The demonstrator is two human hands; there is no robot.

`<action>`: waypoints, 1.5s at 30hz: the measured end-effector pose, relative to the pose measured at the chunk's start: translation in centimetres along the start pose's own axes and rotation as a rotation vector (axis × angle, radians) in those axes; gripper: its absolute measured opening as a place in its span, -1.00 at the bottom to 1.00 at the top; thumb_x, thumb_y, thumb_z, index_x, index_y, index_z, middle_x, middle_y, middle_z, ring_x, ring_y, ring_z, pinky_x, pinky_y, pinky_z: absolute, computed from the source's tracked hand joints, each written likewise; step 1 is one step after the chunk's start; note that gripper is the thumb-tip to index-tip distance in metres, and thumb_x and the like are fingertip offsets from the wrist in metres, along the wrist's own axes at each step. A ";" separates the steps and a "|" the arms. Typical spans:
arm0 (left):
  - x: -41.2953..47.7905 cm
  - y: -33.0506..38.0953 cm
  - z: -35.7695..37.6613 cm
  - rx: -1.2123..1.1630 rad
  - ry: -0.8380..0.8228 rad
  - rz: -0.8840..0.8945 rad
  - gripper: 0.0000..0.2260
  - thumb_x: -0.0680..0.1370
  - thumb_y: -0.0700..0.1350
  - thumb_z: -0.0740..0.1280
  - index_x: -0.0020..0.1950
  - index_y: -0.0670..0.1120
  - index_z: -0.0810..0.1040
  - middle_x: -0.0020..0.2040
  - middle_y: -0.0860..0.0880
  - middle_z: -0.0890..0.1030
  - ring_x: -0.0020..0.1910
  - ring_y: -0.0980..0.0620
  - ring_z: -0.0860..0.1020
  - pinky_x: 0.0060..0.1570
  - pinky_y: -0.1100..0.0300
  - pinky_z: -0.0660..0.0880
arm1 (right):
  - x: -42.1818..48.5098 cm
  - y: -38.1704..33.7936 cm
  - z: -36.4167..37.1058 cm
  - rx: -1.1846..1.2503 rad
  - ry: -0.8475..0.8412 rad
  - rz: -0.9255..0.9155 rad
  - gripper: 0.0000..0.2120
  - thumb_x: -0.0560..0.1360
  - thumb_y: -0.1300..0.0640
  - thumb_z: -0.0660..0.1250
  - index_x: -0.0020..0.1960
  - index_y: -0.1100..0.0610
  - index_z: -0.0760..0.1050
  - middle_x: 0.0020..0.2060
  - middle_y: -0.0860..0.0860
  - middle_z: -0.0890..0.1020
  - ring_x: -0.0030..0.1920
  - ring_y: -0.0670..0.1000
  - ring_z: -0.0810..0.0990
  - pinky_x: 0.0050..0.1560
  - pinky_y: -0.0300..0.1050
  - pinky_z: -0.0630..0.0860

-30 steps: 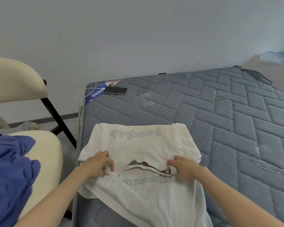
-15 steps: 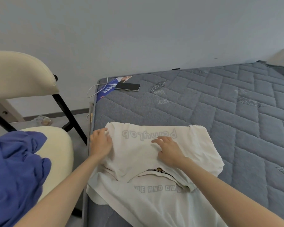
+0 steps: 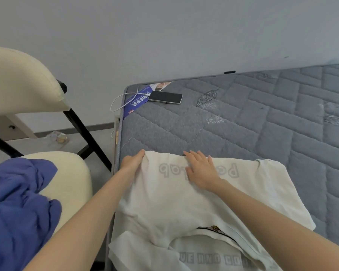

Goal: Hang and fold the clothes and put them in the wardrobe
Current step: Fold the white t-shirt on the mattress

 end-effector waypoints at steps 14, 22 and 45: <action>3.0 -0.5 -2.6 -0.237 0.304 0.038 -0.68 0.61 -0.10 0.22 -0.34 -0.09 0.32 -0.29 -0.01 0.41 -0.10 -0.04 0.40 -0.10 0.21 0.30 | 1.9 0.6 -0.2 -0.170 0.278 0.119 -0.83 0.64 0.18 0.02 0.14 0.11 0.36 0.09 0.03 0.45 0.14 0.09 0.38 0.14 -0.05 0.24; 1.8 -0.2 -2.6 -0.023 0.321 0.254 -0.93 0.58 -0.11 0.25 0.02 -0.08 0.44 -0.10 -0.07 0.51 0.09 -0.14 0.49 0.08 0.07 0.39 | 1.9 1.3 -1.2 -0.018 0.312 0.086 -0.80 0.59 0.22 0.13 0.15 0.07 0.45 0.08 0.00 0.52 0.15 0.08 0.39 0.12 -0.08 0.24; -10.0 -1.4 17.4 1.057 -0.233 0.683 -0.57 0.65 0.12 -0.13 0.50 0.29 -0.16 0.51 0.10 -0.35 0.50 -0.06 -0.34 0.34 -0.32 -0.30 | -9.0 20.6 -6.7 0.898 0.150 0.904 -0.26 0.55 -0.33 -0.04 0.43 0.25 0.31 0.37 0.16 0.39 0.37 0.18 0.37 0.37 0.02 0.28</action>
Point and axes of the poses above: each hand's wrist, its own x-axis towards the middle knuckle, its own z-axis out of the palm, y = z × x, the point moved 5 cm from there along x, towards the middle knuckle
